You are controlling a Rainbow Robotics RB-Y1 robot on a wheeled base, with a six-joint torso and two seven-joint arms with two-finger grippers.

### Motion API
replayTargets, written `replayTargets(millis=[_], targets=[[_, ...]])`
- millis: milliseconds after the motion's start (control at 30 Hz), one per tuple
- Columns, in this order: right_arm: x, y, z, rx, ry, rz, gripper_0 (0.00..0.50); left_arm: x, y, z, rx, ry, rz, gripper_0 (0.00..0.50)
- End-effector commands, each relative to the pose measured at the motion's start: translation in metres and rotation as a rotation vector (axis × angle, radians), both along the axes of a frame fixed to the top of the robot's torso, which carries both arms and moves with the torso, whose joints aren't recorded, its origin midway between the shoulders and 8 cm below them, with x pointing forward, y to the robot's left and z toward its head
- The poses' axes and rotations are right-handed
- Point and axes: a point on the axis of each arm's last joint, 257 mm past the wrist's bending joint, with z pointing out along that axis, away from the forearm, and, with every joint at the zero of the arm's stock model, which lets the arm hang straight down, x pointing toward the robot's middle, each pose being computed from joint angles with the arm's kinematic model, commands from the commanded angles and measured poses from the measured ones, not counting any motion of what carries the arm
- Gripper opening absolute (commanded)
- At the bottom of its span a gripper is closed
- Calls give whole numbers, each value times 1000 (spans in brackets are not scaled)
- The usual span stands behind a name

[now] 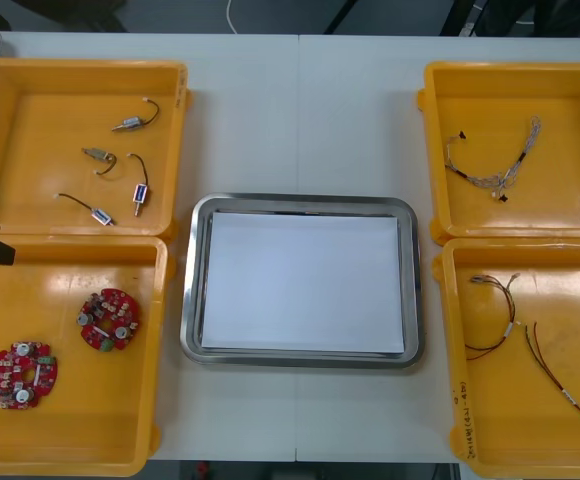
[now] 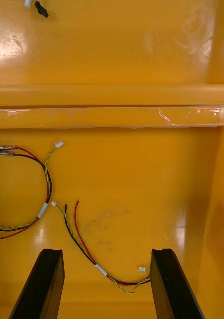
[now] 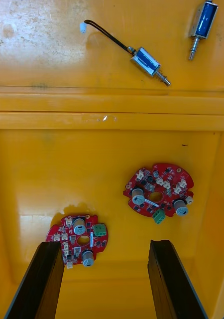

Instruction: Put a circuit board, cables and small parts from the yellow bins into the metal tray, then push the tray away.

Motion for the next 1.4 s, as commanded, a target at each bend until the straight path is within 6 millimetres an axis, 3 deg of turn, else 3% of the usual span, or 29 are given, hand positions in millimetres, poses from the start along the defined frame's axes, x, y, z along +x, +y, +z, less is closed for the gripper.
replayTargets(millis=[33,1033,1067,1400], targets=[[-4,-3,6,-7,-20,-22,500,-3,17,16,94,-28,-53,500],[-4,-3,6,-7,-20,-22,500,-3,17,16,94,-28,-53,500],[-4,-3,6,-7,-20,-22,500,-11,13,-8,65,29,-48,500],[-4,-3,6,-7,-20,-22,500,-12,15,-12,73,39,-35,500]])
